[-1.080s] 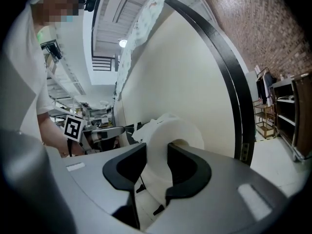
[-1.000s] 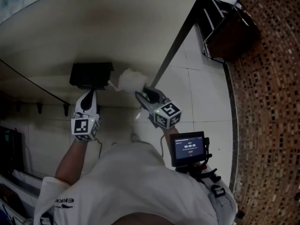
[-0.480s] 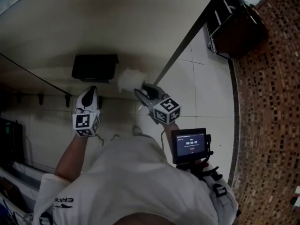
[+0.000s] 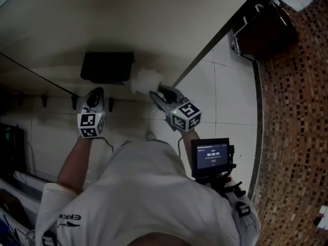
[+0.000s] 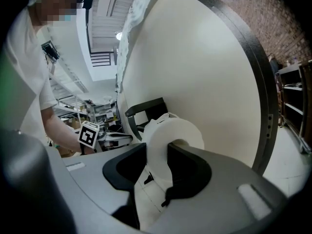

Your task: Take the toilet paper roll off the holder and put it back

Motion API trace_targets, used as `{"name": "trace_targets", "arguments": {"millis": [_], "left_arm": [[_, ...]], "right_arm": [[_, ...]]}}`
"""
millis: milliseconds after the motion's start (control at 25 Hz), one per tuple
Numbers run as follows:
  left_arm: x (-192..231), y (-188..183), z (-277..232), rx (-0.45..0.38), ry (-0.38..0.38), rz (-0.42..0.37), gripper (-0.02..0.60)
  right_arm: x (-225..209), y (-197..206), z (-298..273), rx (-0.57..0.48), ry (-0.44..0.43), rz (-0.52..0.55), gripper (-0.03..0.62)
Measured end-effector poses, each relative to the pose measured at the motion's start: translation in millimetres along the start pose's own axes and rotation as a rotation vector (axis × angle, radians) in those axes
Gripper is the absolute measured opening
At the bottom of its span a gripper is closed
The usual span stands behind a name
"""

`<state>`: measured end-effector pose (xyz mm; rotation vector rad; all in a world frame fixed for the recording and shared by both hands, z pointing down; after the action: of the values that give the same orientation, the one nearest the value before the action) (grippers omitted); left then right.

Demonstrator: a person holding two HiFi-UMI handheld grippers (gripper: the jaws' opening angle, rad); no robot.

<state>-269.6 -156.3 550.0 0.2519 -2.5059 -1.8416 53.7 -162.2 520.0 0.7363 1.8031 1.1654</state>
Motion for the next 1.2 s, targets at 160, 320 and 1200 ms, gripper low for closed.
{"name": "trace_targets", "arguments": {"millis": [160, 320, 1200], "left_arm": [[10.9, 10.2, -13.2, 0.050, 0.040, -0.030, 0.071], [21.7, 12.1, -29.3, 0.075, 0.104, -0.063, 0.167], [21.8, -0.4, -16.1, 0.077, 0.277, -0.230, 0.146]], "right_arm": [[0.4, 2.8, -3.9, 0.009, -0.004, -0.007, 0.146], [0.7, 3.4, -7.4, 0.015, -0.006, -0.008, 0.146], [-9.5, 3.3, -7.8, -0.028, -0.116, -0.029, 0.146]]}}
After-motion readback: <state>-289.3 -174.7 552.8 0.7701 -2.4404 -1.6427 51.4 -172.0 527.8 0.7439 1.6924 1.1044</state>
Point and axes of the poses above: the fingertips, and each gripper's own axes: z backward along the fingers, x to its left, y out of its underside, the point moved 10 cm from there along z, backward along the fingers, and after that the axes turned 12 degrees about -y, right-handed, at the moved point
